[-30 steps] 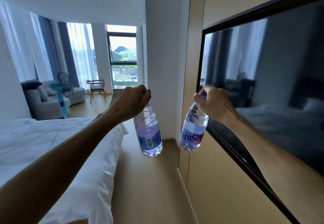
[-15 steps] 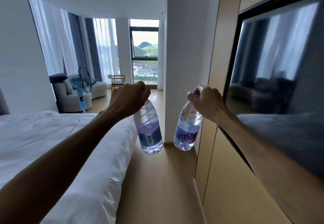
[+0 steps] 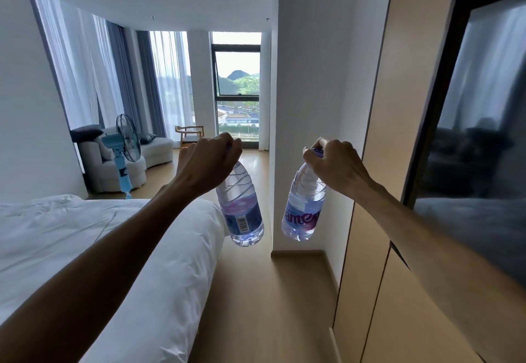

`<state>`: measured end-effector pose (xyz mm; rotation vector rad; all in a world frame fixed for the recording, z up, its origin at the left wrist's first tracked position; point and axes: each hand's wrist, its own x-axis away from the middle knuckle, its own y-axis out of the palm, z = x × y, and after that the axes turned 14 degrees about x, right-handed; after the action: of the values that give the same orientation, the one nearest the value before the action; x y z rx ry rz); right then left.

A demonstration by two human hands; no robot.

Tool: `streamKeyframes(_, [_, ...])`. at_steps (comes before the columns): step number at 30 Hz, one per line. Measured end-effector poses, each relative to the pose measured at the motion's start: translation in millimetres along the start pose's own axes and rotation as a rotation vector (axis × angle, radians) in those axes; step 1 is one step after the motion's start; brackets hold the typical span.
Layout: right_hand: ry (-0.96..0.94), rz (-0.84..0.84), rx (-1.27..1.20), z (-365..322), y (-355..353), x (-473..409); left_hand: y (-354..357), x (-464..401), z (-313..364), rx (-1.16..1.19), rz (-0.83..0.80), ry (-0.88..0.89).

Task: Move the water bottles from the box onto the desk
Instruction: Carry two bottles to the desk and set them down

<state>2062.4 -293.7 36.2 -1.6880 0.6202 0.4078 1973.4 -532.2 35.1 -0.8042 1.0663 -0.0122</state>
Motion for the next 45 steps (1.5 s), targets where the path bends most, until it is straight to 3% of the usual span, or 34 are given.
streamKeyframes(24, [-0.157,0.004,-0.141,77,291,-397,231,-246,-276,-0.078,0.022,-0.152])
streamKeyframes(45, [-0.169,0.046,-0.185,48,549,-724,383,-460,-601,-0.11,0.027,-0.158])
